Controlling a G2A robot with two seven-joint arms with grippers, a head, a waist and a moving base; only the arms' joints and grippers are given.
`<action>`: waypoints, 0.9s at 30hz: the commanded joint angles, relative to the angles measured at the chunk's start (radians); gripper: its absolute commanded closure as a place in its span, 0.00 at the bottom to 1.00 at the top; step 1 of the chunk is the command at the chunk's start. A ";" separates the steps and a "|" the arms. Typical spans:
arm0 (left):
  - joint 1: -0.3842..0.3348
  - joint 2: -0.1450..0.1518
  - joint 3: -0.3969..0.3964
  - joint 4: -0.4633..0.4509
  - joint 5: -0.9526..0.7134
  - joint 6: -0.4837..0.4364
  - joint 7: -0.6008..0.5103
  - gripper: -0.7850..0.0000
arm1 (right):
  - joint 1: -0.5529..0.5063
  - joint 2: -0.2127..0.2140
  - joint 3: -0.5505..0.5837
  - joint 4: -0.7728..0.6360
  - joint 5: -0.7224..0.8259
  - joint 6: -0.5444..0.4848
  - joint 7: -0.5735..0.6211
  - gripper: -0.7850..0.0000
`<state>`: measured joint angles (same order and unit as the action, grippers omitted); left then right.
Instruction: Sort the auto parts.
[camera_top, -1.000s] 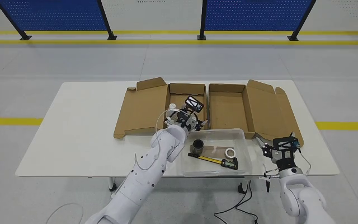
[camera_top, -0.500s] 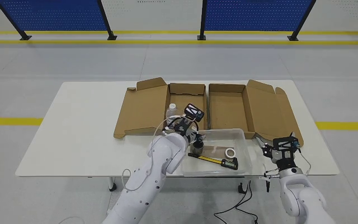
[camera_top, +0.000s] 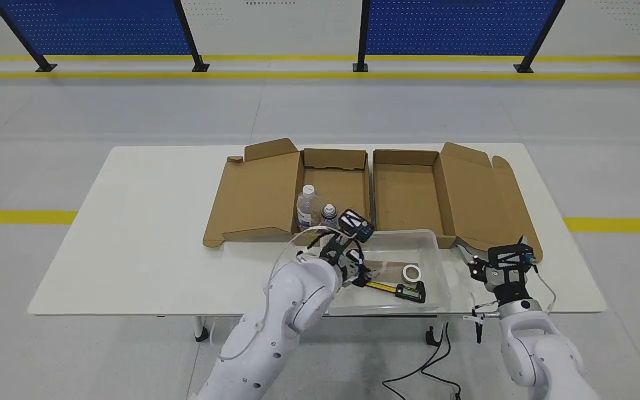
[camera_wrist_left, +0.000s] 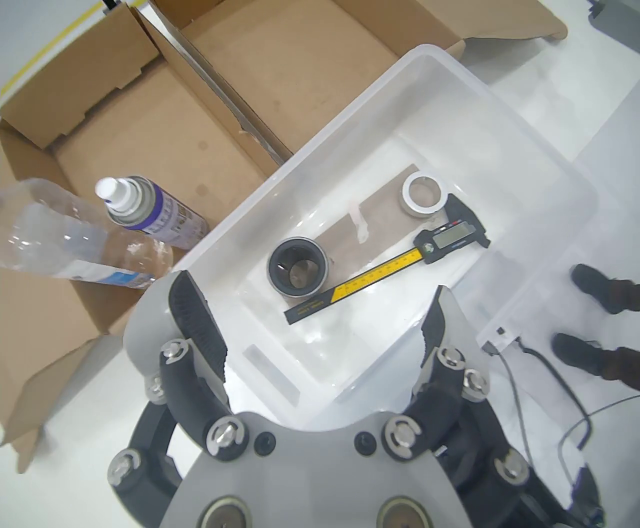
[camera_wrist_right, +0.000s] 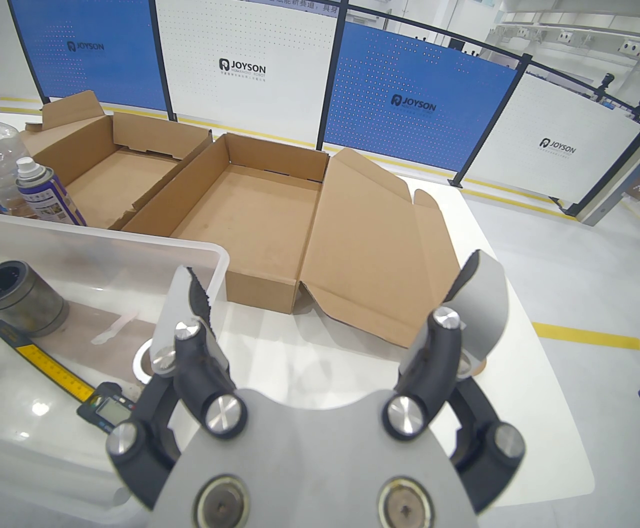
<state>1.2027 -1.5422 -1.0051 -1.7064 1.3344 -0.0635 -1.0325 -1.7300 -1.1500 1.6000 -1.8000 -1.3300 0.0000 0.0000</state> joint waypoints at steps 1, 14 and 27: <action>-0.013 -0.006 -0.002 0.015 -0.050 0.064 -0.023 0.00 | 0.000 0.000 0.000 0.000 0.000 0.000 0.000 0.00; -0.136 -0.036 0.012 0.175 -0.199 0.251 -0.027 0.00 | 0.000 0.000 0.000 0.000 0.000 0.000 0.000 0.00; -0.176 -0.040 0.009 0.259 -0.240 0.276 -0.026 0.14 | 0.000 0.000 0.000 0.000 0.000 0.000 0.000 0.00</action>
<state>1.0270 -1.5825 -0.9955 -1.4480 1.0932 0.2141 -1.0589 -1.7300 -1.1500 1.6000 -1.8000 -1.3300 0.0000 0.0000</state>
